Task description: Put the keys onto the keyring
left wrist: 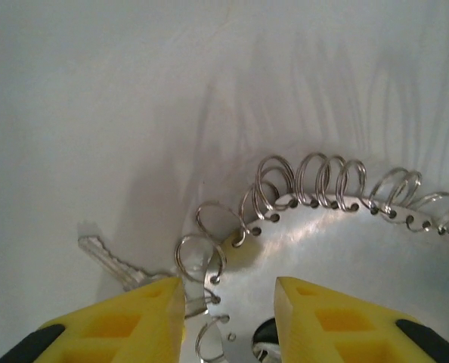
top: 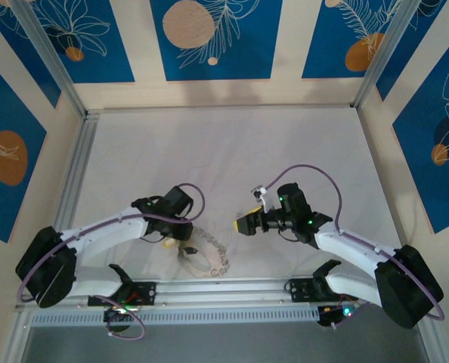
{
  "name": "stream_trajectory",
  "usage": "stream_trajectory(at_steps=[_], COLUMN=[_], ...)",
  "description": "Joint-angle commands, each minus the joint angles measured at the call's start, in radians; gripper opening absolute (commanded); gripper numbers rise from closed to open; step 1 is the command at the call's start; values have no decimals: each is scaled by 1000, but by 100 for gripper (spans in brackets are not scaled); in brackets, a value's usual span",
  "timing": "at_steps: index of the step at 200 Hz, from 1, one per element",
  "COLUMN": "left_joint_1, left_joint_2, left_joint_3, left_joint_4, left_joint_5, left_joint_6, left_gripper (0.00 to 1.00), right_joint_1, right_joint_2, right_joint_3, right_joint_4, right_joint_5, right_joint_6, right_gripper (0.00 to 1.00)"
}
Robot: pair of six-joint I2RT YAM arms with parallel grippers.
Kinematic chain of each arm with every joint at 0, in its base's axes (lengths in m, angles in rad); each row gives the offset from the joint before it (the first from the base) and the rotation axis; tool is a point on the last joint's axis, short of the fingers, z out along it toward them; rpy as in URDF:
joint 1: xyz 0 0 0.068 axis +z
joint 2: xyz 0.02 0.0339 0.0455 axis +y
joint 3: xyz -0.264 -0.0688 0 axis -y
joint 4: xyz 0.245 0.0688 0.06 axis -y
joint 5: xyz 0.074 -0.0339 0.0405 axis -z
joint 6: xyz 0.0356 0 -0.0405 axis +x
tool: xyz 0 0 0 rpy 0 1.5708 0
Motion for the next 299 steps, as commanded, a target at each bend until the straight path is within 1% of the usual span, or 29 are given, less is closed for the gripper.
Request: stream_trajectory(at_steps=[1, 35, 65, 103, 131, 178, 190, 211, 245, 299], left_joint_1=[-14, -17, -17, -28, -33, -45, -54, -71, -87, -97], left_joint_2=[50, 129, 149, 184, 210, 188, 174, 148, 117, 140], left_joint_3=[38, 71, 72, 61, 63, 45, 45, 50, 51, 31], left_joint_4=[30, 45, 45, 83, 68, 43, 27, -5, -39, -5], left_joint_5=[-49, -57, -75, -50, -76, -98, -109, -123, -143, -127], left_joint_6=[5, 19, 23, 12, 16, 4, -2, -9, -24, -29], left_gripper=[36, 34, 31, 31, 31, 22, 22, 28, 33, 32], right_joint_1=[-29, -55, -69, -95, -107, -115, -116, -117, -117, -118], right_joint_2=[-5, 2, -11, -43, -59, -77, -82, -91, -110, -137], right_joint_3=[-6, -6, -13, -20, -27, -34, -35, -39, -46, -46], right_joint_4=[26, 35, 37, 33, 30, 33, 33, 35, 34, 19], right_joint_5=[-74, -100, -106, -112, -112, -115, -114, -116, -118, -110], right_joint_6=[1, 2, 3, 11, 16, 20, 21, 23, 27, 23], right_gripper=[87, 87, 87, 87, 87, 88, 88, 88, 88, 88])
